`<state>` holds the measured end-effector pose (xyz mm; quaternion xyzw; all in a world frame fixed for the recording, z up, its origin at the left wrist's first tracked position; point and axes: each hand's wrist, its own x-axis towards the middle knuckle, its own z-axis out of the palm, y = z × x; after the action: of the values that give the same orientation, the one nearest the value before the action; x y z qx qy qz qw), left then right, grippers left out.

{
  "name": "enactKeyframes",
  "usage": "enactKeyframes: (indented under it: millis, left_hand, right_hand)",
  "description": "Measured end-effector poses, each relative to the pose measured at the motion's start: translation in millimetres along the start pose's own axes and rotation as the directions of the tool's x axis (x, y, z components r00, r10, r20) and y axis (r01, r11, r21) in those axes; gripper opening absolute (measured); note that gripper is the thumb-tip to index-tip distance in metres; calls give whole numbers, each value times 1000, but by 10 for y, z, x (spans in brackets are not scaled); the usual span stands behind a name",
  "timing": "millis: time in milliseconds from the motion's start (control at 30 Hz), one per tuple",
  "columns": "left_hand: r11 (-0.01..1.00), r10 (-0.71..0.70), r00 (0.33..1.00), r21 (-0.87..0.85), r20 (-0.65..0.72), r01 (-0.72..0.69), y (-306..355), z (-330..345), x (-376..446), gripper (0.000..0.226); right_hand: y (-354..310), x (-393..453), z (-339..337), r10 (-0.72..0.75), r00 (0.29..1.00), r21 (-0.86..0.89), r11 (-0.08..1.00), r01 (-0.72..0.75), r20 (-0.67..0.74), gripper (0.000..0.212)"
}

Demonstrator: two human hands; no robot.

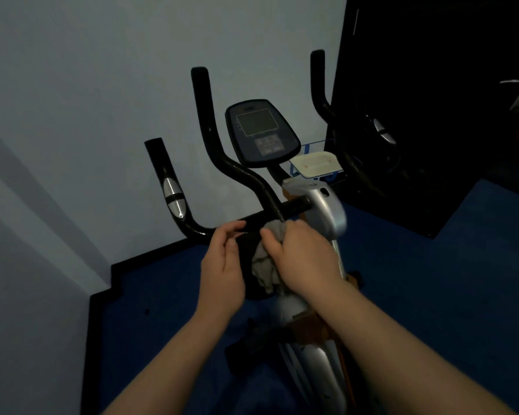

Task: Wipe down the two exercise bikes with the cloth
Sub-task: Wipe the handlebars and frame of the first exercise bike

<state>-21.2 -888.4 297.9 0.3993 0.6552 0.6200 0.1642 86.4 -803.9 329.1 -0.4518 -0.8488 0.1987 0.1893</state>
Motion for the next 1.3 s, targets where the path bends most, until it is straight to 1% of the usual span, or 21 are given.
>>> enactKeyframes:
  millis: [33,133,167,233,333,400,467,533,633,667,700,767,833,933,967,1033,1100,1133,1167,1233,1300]
  left_hand:
    - [1000,-6,1000,-7,-4,6,-2,-1,2,32]
    - [997,-58,998,-60,-29,56,16,20,-32,30]
    - [996,-67,997,-64,-34,64,26,27,-39,30]
    - [996,-69,997,-64,-33,67,41,29,-45,30]
    - [996,-78,997,-43,-22,77,43,18,-34,29]
    - [996,-84,996,-33,-26,83,44,12,-37,29]
    - [996,-88,995,-32,-42,87,48,27,-43,29]
    - [994,-99,993,-47,-57,97,56,46,-50,30]
    - [996,-85,994,-14,-63,84,60,46,-46,31]
    - [997,-79,995,-4,-67,79,53,47,-41,30]
    - [997,-79,994,-2,-77,79,47,52,-39,30]
    - [996,-90,989,-17,-114,89,44,72,-43,30]
    - [995,-103,984,-32,-144,99,53,95,-55,30]
    - [995,-104,984,-17,-146,103,58,102,-63,31]
    - [995,-98,983,-11,-153,98,57,106,-61,31]
    - [996,-88,980,1,-180,90,60,123,-64,31]
    - [996,-88,978,9,-191,91,65,127,-74,30]
    - [996,-88,979,13,-185,92,69,121,-81,30]
    - [995,-90,981,16,-175,94,71,114,-86,30]
    - [995,-87,982,24,-165,92,65,106,-85,30]
    - [996,-80,980,32,-180,87,63,117,-81,29]
  right_hand:
    - [-24,16,14,11,1000,36,999,-10,-13,47]
    - [41,-271,141,13,991,130,992,4,-130,43]
    - [70,-391,153,13,991,187,982,13,-135,44]
    - [139,-378,126,4,996,232,972,16,-85,47]
    - [177,-97,-14,-39,999,133,990,40,-7,42]
    - [158,-141,54,-34,997,207,977,46,-64,40]
    - [97,-451,228,41,989,365,931,14,-144,45]
    - [90,-622,288,96,989,482,876,-29,-115,50]
    - [182,-351,150,41,997,343,939,-15,-70,41]
    - [178,-276,139,47,997,365,931,-19,-68,39]
    - [143,-279,186,58,994,424,906,-16,-88,37]
    - [20,-478,389,152,977,585,810,-36,-149,29]
    - [-4,-638,529,227,967,726,684,-74,-115,23]
    - [92,-509,401,171,977,682,731,-39,-128,38]
    - [105,-453,387,183,971,700,714,-22,-156,41]
    - [31,-489,505,242,952,784,621,-3,-188,35]
    - [-94,-657,650,290,948,844,534,-45,-133,34]
    - [-103,-687,663,280,955,862,504,-55,-103,36]
    - [-82,-661,614,257,962,857,512,-59,-88,38]
    - [-9,-517,480,250,960,839,544,-31,-126,40]
    - [-30,-424,486,319,928,863,506,5,-192,45]
